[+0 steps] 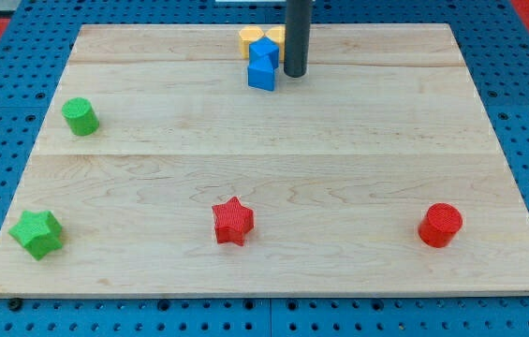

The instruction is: Move the red circle bottom to the blue cube

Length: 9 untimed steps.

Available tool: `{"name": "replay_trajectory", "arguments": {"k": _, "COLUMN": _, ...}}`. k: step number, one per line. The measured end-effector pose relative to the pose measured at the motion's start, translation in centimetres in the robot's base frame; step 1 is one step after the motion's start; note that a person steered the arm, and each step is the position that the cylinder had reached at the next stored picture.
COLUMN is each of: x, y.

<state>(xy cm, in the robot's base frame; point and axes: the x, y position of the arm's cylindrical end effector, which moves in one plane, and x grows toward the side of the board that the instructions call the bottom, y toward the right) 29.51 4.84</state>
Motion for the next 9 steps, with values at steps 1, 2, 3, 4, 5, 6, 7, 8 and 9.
{"name": "replay_trajectory", "arguments": {"k": 1, "x": 0.0, "y": 2.7}}
{"name": "replay_trajectory", "arguments": {"k": 2, "x": 4.1, "y": 3.4}}
{"name": "replay_trajectory", "arguments": {"k": 3, "x": 9.8, "y": 3.5}}
{"name": "replay_trajectory", "arguments": {"k": 4, "x": 12.2, "y": 5.9}}
{"name": "replay_trajectory", "arguments": {"k": 5, "x": 14.3, "y": 10.9}}
{"name": "replay_trajectory", "arguments": {"k": 6, "x": 18.2, "y": 15.5}}
{"name": "replay_trajectory", "arguments": {"k": 7, "x": 22.9, "y": 18.8}}
{"name": "replay_trajectory", "arguments": {"k": 8, "x": 27.2, "y": 18.7}}
{"name": "replay_trajectory", "arguments": {"k": 9, "x": 26.6, "y": 13.6}}
